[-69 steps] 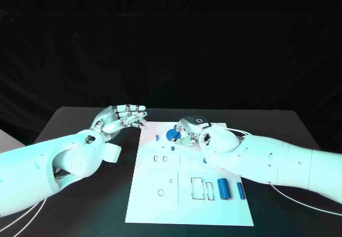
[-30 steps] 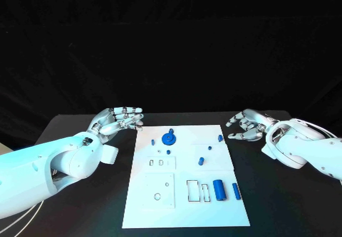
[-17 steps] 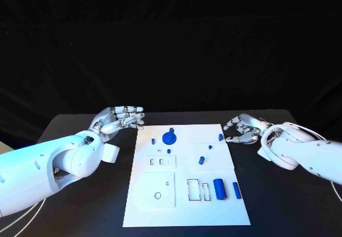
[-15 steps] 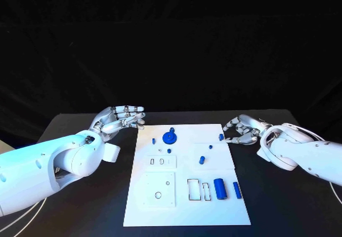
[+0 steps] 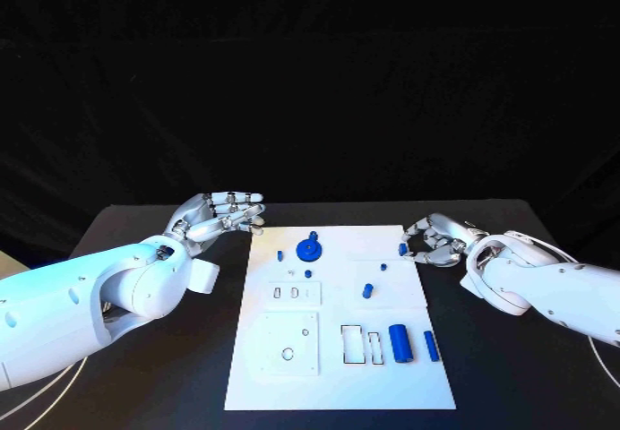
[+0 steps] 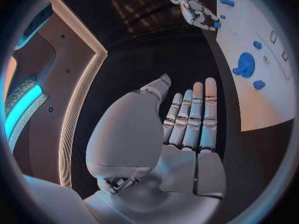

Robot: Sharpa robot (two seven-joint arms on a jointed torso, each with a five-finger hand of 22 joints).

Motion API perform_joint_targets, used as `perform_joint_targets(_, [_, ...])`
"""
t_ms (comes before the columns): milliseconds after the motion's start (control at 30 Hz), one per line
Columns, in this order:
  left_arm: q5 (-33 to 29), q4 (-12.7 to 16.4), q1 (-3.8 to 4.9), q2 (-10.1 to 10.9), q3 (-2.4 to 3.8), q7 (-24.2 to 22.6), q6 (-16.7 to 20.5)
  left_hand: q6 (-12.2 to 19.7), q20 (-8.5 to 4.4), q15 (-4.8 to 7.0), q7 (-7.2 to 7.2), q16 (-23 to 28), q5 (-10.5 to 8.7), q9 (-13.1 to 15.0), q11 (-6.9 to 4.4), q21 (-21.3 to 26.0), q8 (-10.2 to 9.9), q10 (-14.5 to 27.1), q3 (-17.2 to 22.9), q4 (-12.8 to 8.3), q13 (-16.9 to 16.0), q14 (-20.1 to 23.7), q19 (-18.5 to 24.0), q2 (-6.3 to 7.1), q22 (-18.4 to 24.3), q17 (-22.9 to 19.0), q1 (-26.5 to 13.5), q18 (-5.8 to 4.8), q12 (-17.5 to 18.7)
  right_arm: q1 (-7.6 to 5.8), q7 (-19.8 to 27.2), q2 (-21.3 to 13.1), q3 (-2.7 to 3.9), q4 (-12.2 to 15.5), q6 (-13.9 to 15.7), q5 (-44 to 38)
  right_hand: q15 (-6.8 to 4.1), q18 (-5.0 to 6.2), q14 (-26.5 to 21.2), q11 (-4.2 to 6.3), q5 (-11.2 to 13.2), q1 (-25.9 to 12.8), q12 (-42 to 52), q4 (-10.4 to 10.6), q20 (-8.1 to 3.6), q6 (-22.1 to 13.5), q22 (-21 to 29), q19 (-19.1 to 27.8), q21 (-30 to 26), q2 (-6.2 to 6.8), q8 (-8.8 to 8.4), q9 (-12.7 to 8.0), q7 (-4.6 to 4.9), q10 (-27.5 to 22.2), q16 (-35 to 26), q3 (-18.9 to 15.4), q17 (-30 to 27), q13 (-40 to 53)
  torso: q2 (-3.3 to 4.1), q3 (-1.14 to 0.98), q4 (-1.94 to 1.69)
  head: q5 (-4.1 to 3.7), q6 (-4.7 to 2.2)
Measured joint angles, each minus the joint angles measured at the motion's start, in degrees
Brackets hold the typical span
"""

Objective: Assemble the parts on the task board

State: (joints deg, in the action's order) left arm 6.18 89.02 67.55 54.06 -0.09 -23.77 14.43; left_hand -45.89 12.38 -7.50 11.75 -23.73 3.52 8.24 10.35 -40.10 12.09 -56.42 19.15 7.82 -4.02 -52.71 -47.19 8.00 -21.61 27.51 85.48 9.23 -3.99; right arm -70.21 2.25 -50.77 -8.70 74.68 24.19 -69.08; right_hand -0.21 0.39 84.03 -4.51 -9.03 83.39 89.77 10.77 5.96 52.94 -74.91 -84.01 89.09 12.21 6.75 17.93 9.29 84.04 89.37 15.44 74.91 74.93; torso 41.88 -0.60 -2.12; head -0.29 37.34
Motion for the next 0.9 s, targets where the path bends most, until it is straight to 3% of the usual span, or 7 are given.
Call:
perform_joint_targets(267, [0.0,-0.1,0.00,0.0,0.01,0.0,0.0,0.0,0.00,0.00,0.00,0.0,0.00,0.0,0.00,0.0,0.0,0.0,0.0,0.0,0.0,0.0,0.0,0.00,0.0,0.0,0.0,0.00,0.0,0.21,0.1,0.4,0.00,-0.4,0.2,0.0,0.00,-0.01,0.0,0.00,-0.6,0.4,0.0,0.8,0.00,1.6,0.0,0.0,0.3,-1.31,0.50,0.1,0.12,0.0,0.0,0.8,0.0,0.0,-0.06,0.04,-0.01,-0.18,0.22])
perform_joint_targets(900, [0.0,-0.1,0.00,0.0,0.01,0.1,0.0,0.0,0.21,0.00,0.00,0.0,0.00,0.0,0.20,0.0,0.0,0.2,0.0,0.0,0.0,0.0,0.2,0.00,-0.1,0.0,0.0,-0.01,0.0,0.28,0.0,1.4,-0.01,-1.1,0.1,-0.1,0.00,0.00,0.0,0.00,-0.6,0.5,0.0,0.8,0.00,2.3,0.0,0.0,0.6,-1.58,0.79,0.2,0.00,0.0,0.0,1.6,0.0,0.0,-0.09,0.08,0.02,-0.15,0.36])
